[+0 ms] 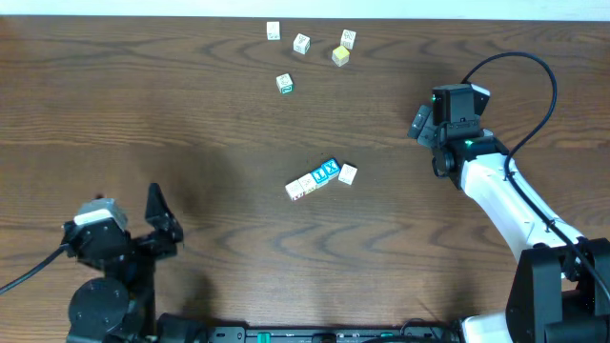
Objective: Lift 5 blocks
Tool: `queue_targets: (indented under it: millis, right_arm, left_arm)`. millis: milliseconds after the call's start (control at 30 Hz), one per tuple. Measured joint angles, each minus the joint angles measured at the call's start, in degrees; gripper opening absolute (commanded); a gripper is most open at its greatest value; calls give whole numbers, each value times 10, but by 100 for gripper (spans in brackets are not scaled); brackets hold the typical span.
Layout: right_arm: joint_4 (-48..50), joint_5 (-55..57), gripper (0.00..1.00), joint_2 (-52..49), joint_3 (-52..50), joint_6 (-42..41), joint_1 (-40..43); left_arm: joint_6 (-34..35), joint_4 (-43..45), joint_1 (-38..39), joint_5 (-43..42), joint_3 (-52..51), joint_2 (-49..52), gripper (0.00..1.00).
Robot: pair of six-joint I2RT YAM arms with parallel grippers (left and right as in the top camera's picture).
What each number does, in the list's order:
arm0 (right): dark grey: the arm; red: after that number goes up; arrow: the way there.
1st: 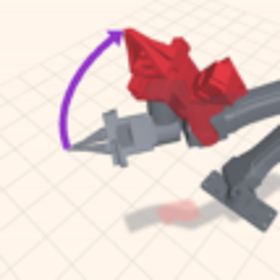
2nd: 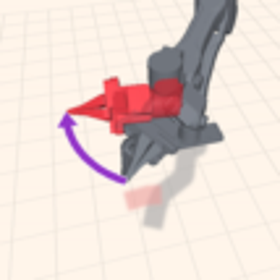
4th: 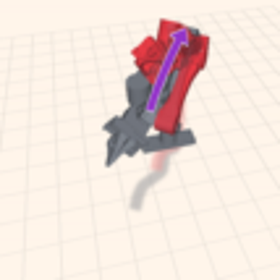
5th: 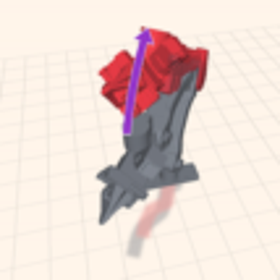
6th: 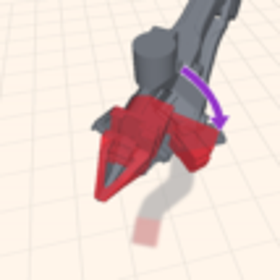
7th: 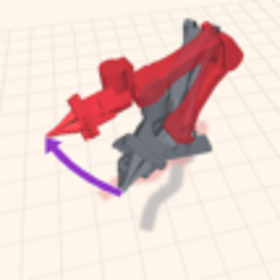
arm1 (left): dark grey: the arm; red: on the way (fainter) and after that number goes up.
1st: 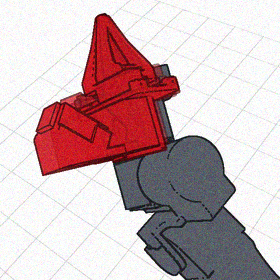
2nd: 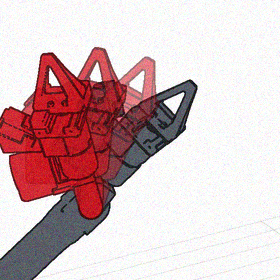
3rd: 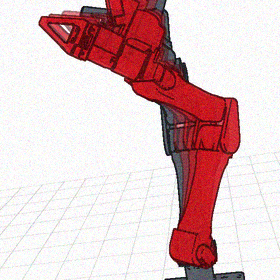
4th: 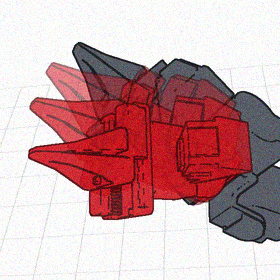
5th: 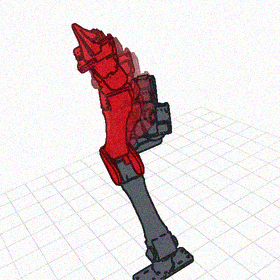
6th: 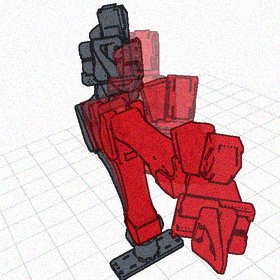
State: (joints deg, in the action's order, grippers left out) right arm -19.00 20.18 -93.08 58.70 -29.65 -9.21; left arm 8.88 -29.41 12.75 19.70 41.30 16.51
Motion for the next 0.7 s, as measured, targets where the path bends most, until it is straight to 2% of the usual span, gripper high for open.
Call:
queue_targets:
  millis: [200,400,500,700]
  right_arm:
    - [-1,0,99,0,0,0,0]
    - [0,1,99,0,0,0,0]
    - [0,1,99,0,0,0,0]
    - [0,2,99,0,0,0,0]
  left_arm:
    - [-38,281,-3,-2,-114,1,78]
    - [-51,568,-65,-66,-296,1,78]
    - [-57,577,-100,-101,-354,-24,78]
    - [-62,457,-136,-132,-381,-103,78]
